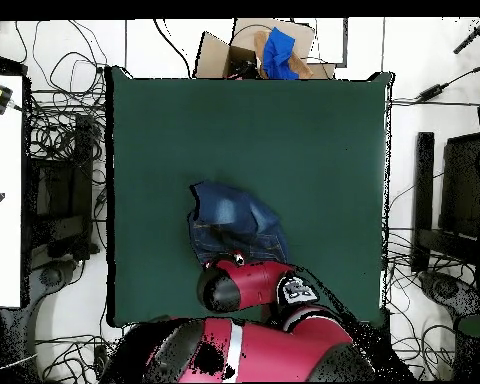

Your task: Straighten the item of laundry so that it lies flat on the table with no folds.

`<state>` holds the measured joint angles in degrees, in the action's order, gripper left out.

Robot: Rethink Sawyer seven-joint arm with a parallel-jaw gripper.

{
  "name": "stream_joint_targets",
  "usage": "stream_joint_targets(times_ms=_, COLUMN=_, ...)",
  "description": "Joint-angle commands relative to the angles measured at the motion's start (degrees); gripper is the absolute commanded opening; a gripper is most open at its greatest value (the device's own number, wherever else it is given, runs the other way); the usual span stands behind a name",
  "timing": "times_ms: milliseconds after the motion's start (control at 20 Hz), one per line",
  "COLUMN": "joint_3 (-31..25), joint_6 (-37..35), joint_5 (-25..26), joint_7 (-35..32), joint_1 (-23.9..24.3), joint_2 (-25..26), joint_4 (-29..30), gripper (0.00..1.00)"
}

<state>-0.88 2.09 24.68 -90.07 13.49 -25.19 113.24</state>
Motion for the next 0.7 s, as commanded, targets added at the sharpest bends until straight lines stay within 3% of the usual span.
stream_joint_targets(times_ms=50, joint_3=-3.2, joint_6=5.2, joint_5=-3.8, joint_7=-9.4, joint_1=-1.2, joint_2=11.3, joint_4=-13.7, gripper=0.0)
stream_joint_targets(times_ms=700, joint_3=-2.8, joint_6=5.8, joint_5=-4.1, joint_7=-9.7, joint_1=-2.0, joint_2=11.8, joint_4=-13.9, gripper=0.0)
